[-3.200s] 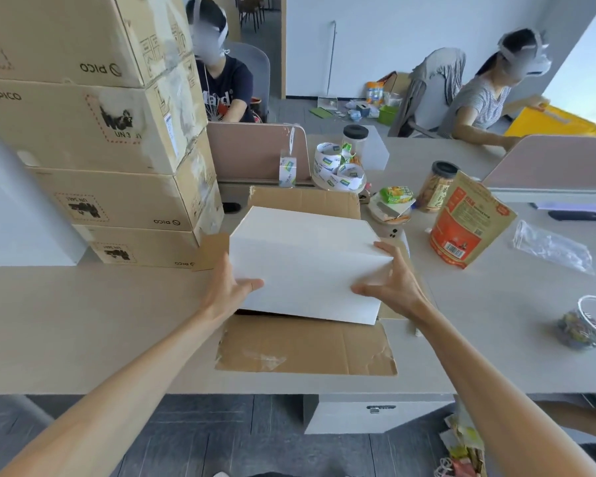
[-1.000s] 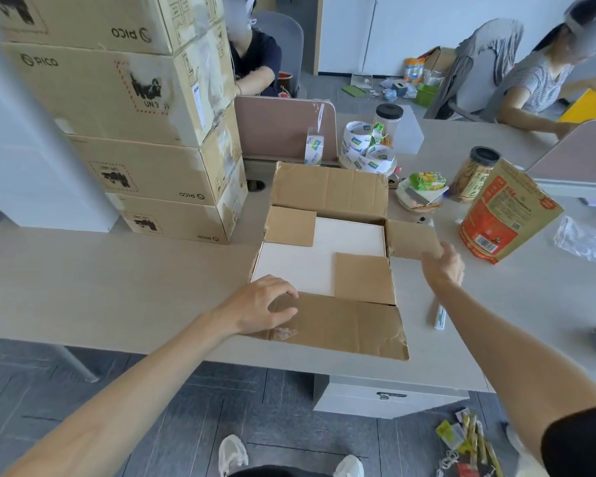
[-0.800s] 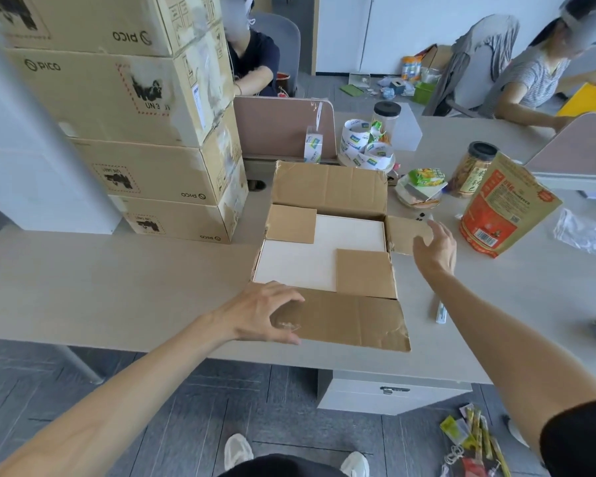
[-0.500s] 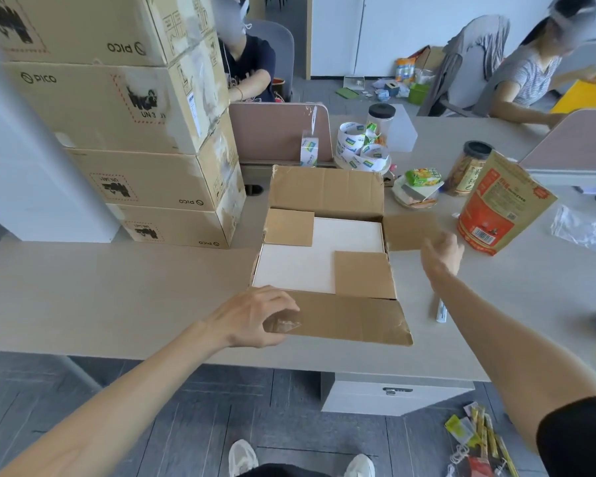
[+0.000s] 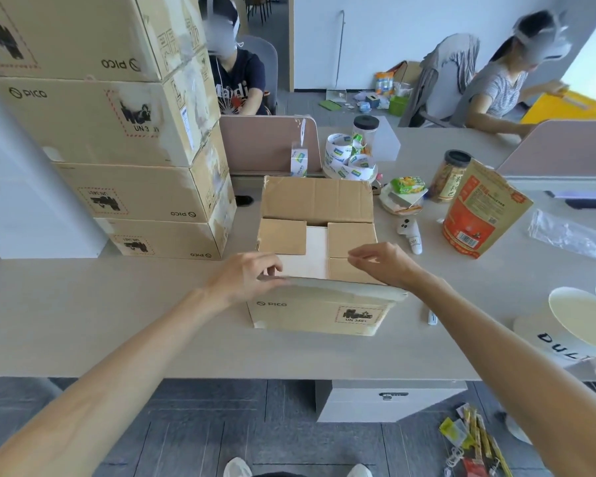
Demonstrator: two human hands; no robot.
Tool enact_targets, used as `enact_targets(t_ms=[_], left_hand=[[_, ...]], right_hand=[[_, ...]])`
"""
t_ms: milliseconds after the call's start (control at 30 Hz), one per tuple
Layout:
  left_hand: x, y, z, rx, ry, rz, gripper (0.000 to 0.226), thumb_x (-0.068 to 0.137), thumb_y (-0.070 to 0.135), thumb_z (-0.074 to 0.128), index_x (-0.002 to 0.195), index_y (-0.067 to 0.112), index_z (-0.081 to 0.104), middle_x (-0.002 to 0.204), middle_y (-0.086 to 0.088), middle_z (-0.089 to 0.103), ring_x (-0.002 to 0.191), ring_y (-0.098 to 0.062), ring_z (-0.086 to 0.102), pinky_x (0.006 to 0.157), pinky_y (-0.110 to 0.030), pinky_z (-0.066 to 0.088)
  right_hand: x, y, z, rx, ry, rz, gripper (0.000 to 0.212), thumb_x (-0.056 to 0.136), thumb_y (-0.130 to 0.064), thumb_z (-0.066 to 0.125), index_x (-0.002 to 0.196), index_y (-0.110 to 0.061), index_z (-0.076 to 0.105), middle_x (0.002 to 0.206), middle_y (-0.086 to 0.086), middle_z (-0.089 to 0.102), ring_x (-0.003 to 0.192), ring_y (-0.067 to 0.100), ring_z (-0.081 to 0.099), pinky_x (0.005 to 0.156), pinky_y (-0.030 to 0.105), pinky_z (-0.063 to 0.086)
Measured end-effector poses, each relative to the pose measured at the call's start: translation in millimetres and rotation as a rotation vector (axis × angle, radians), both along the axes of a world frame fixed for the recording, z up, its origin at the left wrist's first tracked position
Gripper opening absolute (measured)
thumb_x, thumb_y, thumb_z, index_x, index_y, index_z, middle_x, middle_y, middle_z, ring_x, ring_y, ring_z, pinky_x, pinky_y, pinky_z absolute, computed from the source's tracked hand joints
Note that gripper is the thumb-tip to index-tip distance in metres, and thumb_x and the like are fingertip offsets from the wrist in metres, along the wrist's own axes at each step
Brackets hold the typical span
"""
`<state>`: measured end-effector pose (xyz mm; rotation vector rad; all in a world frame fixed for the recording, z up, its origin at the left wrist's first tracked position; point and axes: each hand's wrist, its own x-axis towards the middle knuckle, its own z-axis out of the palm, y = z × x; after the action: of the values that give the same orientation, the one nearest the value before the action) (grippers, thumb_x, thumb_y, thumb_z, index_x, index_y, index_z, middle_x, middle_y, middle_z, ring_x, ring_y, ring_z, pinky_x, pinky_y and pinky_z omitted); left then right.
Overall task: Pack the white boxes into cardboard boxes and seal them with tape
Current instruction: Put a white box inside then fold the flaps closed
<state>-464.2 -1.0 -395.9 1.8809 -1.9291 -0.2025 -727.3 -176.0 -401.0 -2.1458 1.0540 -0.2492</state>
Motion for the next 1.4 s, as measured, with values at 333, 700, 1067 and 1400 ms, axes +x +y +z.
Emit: enact_targets(t_ms=[333, 700, 1067, 1400], left_hand=[[30, -44, -8, 0.063, 0.001, 0.205, 0.045, 0.085, 0.056, 0.064, 0.109, 0.018, 0.056, 0.111, 0.006, 0.066, 0.097, -0.018, 0.064, 0.068, -0.028, 0.045], [59, -97, -62, 0.429, 0.282, 0.301, 0.071, 0.084, 0.038, 0.07, 0.143, 0.02, 0.035, 0.144, -0.001, 0.036, 0.128, -0.018, 0.041, 0.101, -0.035, 0.038], [48, -160, -52, 0.234, 0.919, 0.643, 0.063, 0.102, 0.037, 0.043, 0.155, 0.016, 0.016, 0.16, -0.001, 0.021, 0.145, -0.018, 0.024, 0.112, -0.035, 0.024], [71, -145, -63, -0.036, 0.805, 0.567, 0.065, 0.096, 0.043, 0.016, 0.089, 0.007, 0.068, 0.112, 0.002, 0.068, 0.111, -0.004, 0.054, 0.085, -0.009, 0.035]], right_hand=[[8, -7, 16, -0.266, 0.273, -0.051, 0.046, 0.074, -0.07, 0.066, 0.092, -0.028, 0.067, 0.098, -0.006, 0.068, 0.091, 0.019, 0.062, 0.079, 0.036, 0.052], [27, -43, -62, -0.154, 0.26, -0.134, 0.043, 0.085, -0.043, 0.071, 0.122, -0.021, 0.065, 0.126, 0.004, 0.056, 0.12, 0.024, 0.05, 0.098, 0.038, 0.043], [54, -135, -53, 0.351, -0.289, -0.504, 0.055, 0.083, -0.063, 0.058, 0.113, -0.018, 0.061, 0.116, 0.009, 0.066, 0.106, 0.027, 0.061, 0.087, 0.041, 0.051], [37, -142, -40, 0.486, -0.361, -0.579, 0.074, 0.095, -0.069, 0.024, 0.083, -0.016, 0.074, 0.101, -0.002, 0.074, 0.101, 0.01, 0.062, 0.091, 0.03, 0.044]])
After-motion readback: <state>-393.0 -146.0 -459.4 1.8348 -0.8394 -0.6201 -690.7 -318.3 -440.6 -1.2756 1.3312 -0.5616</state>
